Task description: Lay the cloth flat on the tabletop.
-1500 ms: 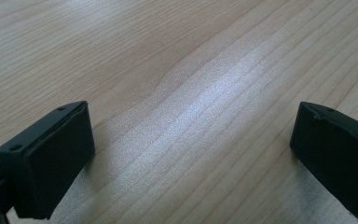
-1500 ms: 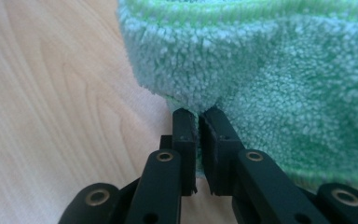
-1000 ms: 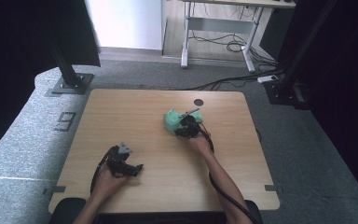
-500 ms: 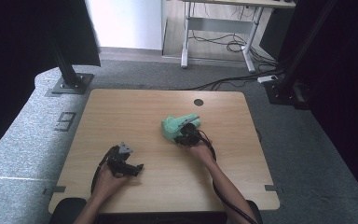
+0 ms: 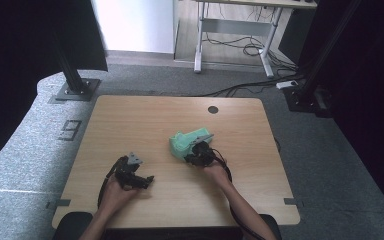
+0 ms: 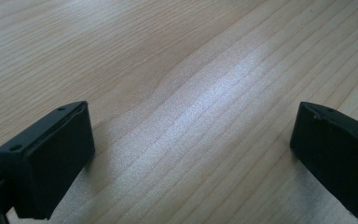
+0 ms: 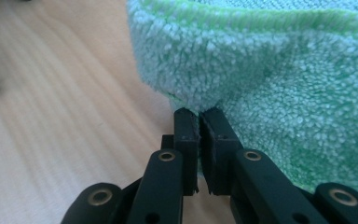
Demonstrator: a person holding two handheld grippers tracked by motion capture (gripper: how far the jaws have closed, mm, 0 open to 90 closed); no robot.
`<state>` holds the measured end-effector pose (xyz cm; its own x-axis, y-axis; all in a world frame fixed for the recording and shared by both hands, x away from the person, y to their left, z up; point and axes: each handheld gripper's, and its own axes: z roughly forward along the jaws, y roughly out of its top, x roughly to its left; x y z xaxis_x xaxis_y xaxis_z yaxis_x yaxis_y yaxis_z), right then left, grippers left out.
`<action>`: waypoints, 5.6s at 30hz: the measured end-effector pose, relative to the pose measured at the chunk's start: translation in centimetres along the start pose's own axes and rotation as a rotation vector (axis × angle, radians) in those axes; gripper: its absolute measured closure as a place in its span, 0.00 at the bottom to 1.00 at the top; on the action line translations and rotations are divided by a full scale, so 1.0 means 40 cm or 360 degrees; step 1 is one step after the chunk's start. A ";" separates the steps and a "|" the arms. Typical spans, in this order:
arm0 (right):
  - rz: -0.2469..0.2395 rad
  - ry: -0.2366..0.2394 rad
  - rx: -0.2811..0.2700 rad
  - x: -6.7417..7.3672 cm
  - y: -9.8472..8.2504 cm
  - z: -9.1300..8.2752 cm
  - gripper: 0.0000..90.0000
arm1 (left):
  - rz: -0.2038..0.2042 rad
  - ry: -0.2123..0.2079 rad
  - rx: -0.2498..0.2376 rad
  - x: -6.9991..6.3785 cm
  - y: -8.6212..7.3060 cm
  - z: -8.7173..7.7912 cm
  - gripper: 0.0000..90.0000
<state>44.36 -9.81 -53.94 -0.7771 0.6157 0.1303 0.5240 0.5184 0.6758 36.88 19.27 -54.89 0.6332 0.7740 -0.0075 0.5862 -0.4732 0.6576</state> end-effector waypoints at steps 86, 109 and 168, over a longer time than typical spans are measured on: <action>-0.0196 0.0069 0.0091 0.103 0.063 -0.090 0.96 | 0.0294 -0.0401 0.0023 -0.037 0.130 0.036 0.96; 0.0042 -0.0139 0.0113 -0.030 -0.095 -0.170 0.95 | 0.0164 -0.0397 0.0073 -0.010 0.064 0.006 0.82; 0.0204 -0.0484 0.0079 -0.144 -0.066 -0.173 0.69 | 0.0002 0.0084 0.0119 0.031 0.065 0.001 0.17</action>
<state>45.04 -18.83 -51.46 -0.5680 0.8229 -0.0159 0.6327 0.4489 0.6310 39.21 19.00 -53.25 0.6075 0.7936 0.0343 0.6229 -0.5027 0.5994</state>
